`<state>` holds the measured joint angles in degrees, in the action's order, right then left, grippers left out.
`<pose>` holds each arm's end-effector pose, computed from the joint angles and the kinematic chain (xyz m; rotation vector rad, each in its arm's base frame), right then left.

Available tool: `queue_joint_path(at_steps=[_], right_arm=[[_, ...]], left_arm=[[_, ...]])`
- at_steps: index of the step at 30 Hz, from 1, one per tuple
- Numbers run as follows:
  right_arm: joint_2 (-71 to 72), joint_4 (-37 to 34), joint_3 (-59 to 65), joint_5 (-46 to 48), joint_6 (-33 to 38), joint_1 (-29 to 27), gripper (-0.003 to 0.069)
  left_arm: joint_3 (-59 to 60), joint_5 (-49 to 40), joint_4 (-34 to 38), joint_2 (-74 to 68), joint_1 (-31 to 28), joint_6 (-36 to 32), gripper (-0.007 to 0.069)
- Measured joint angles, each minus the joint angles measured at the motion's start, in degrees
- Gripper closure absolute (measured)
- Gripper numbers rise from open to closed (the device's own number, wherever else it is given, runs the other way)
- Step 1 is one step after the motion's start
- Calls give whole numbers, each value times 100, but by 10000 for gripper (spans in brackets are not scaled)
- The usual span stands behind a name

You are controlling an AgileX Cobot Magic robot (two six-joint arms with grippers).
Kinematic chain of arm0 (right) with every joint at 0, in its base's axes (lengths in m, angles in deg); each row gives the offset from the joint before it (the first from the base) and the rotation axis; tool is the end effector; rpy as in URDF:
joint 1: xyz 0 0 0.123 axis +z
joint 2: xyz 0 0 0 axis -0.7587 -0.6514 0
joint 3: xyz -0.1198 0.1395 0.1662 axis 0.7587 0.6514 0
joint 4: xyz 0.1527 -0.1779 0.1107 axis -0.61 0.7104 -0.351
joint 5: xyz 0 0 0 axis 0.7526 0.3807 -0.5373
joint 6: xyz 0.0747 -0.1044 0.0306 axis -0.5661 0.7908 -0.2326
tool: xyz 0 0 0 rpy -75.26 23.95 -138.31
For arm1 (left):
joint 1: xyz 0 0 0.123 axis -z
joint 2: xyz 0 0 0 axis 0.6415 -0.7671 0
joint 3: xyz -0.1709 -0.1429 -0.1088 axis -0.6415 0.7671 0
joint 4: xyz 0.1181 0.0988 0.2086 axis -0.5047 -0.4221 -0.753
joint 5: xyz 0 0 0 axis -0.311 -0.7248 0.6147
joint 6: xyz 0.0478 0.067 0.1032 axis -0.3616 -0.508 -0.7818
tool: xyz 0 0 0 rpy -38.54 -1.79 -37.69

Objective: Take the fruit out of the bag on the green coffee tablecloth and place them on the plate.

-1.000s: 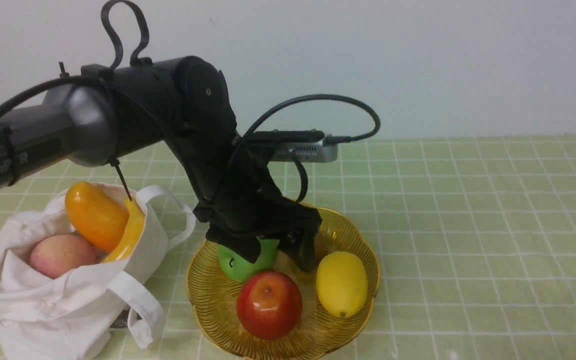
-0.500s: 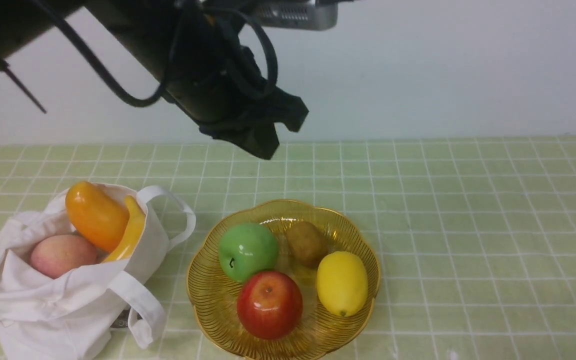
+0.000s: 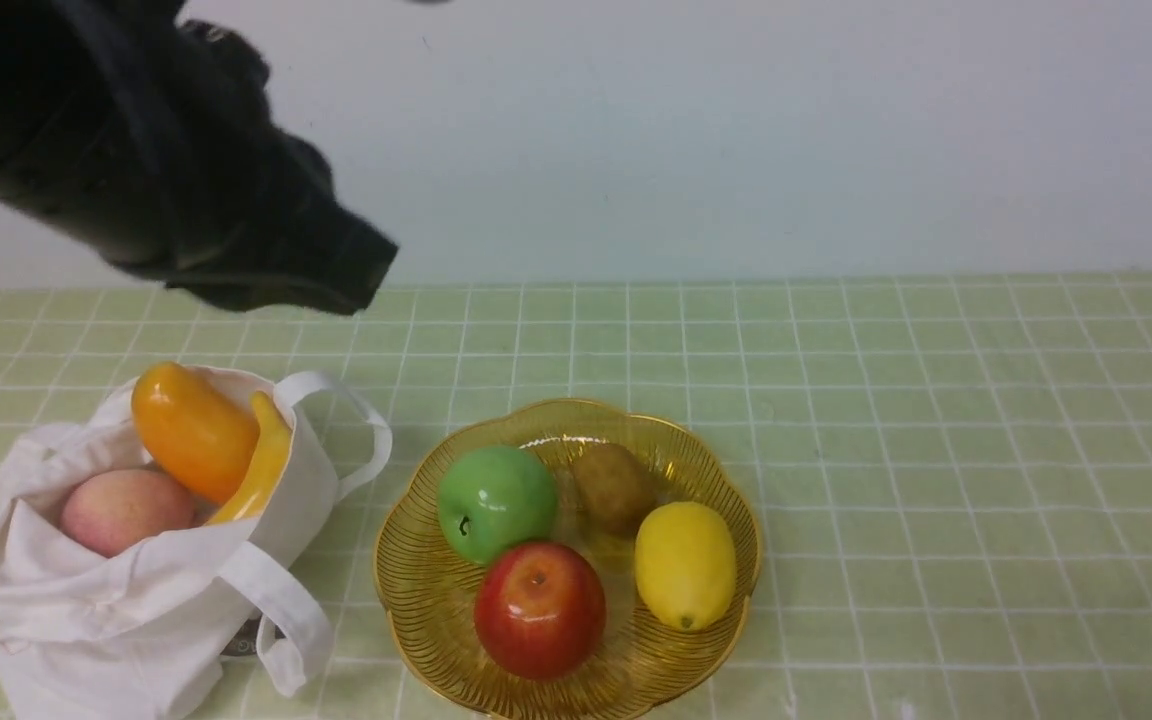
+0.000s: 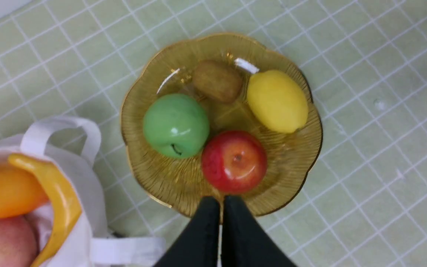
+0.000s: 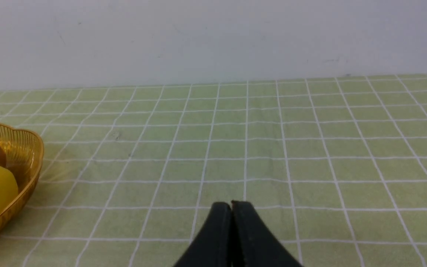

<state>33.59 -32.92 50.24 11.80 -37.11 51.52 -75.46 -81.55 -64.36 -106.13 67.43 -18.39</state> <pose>0.1377 0.0035 0.1611 0.0279 1.8585 0.0551 0.2384 -0.1359 0.3622 0.7254 2.4154 -0.2634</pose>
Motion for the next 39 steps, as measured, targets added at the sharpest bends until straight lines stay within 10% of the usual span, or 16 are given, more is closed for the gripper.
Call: queue_joint_path(at_steps=[12,25,39], right_arm=[[0,0,0,0,0,0,673],[0,0,0,0,0,0,673],[0,0,0,0,0,0,673]], left_arm=[[2977,529,-117,3200,0,40,632],[6189,4540,-118,6154,0,652,632],[6646,4654,-108,6257,0,671,632]])
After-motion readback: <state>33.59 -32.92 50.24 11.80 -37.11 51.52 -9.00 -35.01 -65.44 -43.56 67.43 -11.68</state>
